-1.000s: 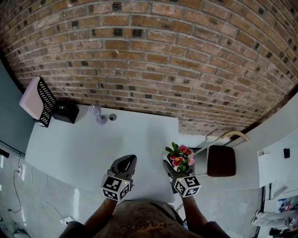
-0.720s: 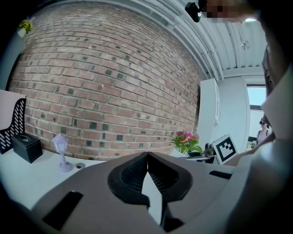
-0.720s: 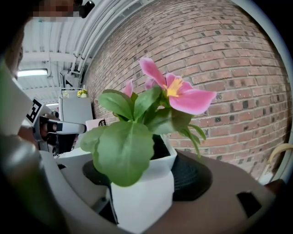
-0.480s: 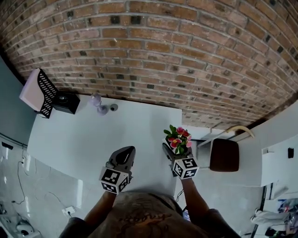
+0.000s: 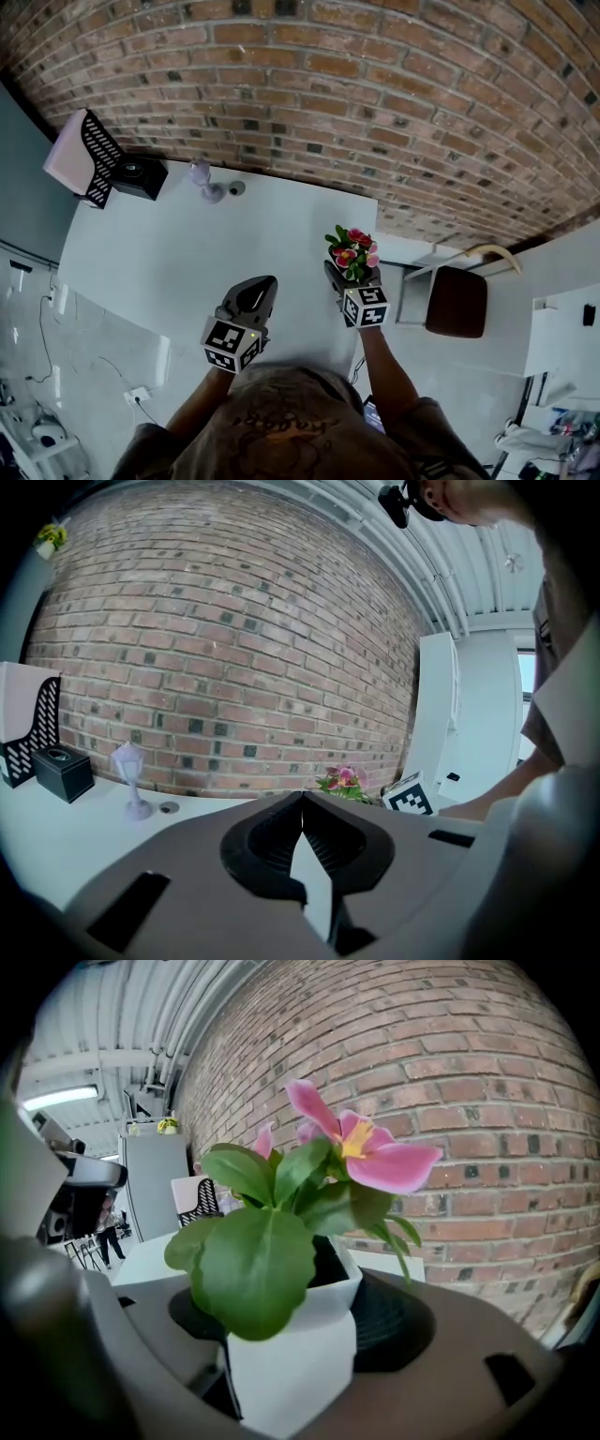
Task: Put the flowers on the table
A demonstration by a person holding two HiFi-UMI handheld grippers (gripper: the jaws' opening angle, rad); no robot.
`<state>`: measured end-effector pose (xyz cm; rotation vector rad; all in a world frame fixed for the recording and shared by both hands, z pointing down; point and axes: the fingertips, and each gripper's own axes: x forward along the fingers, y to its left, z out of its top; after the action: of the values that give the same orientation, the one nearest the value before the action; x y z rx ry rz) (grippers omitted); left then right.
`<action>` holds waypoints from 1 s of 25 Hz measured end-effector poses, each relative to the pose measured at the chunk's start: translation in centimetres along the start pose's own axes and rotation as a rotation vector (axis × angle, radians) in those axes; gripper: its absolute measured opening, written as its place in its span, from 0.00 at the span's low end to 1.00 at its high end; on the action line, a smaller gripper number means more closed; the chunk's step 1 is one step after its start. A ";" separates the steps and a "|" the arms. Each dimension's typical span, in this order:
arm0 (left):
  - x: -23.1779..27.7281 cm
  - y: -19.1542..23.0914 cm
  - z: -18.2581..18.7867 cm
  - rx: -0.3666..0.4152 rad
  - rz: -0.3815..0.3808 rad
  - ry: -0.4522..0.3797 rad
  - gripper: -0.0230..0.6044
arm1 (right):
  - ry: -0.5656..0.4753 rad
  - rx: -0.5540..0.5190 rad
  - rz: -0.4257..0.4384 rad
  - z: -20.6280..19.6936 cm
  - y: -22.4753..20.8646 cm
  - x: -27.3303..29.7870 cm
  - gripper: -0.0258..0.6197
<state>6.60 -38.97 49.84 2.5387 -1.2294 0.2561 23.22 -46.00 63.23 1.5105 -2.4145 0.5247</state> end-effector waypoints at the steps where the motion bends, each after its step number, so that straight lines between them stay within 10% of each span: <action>1: 0.0 -0.1 -0.2 -0.001 0.002 0.005 0.07 | 0.010 -0.004 0.002 -0.5 -0.1 0.4 0.59; 25: -1.7 -1.0 -2.3 -0.038 0.049 0.044 0.07 | 0.171 -0.039 -0.061 -8.1 -2.5 3.9 0.59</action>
<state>6.23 -36.35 51.29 2.4600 -1.2683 0.2949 23.92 -46.75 72.52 1.4553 -2.2299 0.5665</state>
